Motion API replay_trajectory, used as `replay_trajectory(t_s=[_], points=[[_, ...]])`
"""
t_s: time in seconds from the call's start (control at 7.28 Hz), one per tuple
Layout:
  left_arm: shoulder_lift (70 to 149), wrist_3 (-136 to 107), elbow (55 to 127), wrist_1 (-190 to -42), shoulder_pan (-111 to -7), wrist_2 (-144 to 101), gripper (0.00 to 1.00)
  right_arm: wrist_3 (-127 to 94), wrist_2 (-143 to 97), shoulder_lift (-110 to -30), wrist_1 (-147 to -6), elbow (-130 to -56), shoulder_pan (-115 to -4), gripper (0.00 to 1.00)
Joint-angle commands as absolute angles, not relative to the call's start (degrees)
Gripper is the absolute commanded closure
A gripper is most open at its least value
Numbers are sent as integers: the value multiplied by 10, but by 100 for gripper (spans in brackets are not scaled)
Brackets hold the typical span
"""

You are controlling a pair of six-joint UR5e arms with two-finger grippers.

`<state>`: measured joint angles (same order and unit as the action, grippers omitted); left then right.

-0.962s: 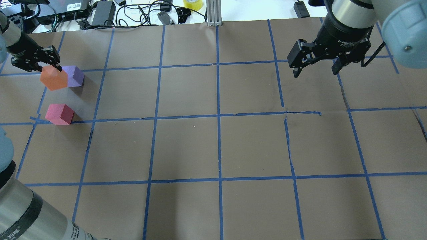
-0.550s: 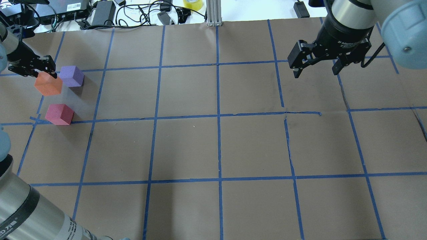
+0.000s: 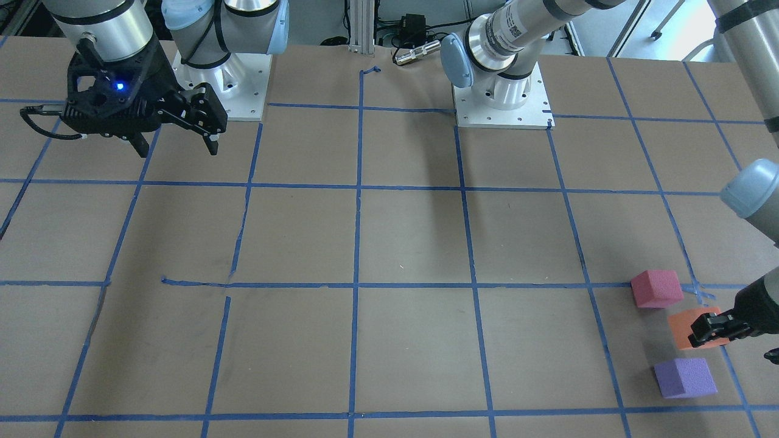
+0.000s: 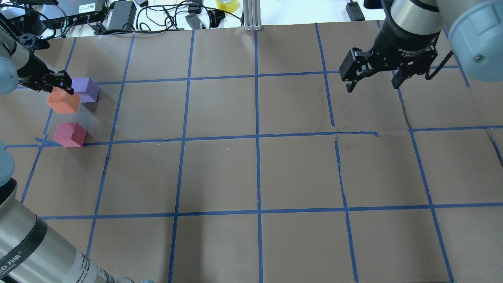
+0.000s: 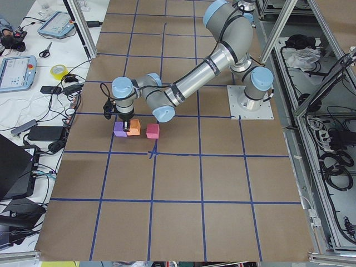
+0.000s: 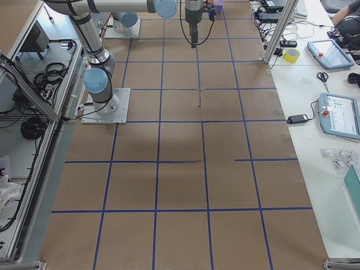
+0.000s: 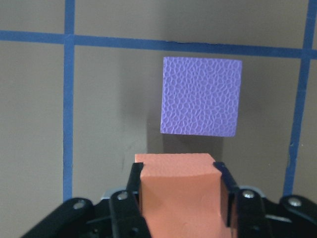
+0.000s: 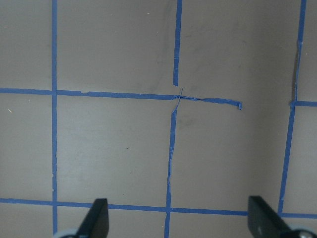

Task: Arrange blocks in a line
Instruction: 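Lower the orange cube between the purple and pink cubes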

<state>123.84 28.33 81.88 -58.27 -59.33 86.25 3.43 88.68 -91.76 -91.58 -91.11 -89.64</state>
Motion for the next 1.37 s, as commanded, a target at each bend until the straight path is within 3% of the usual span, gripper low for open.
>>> replay_trajectory(t_s=[0.0,1.24], points=[[1245,304,836,-564,-593,848,86,34,887,-918,-916,-912,-896,0],[1248,308,867,-537,-589,834,82,33,890,-921,-916,-913,-896,0]])
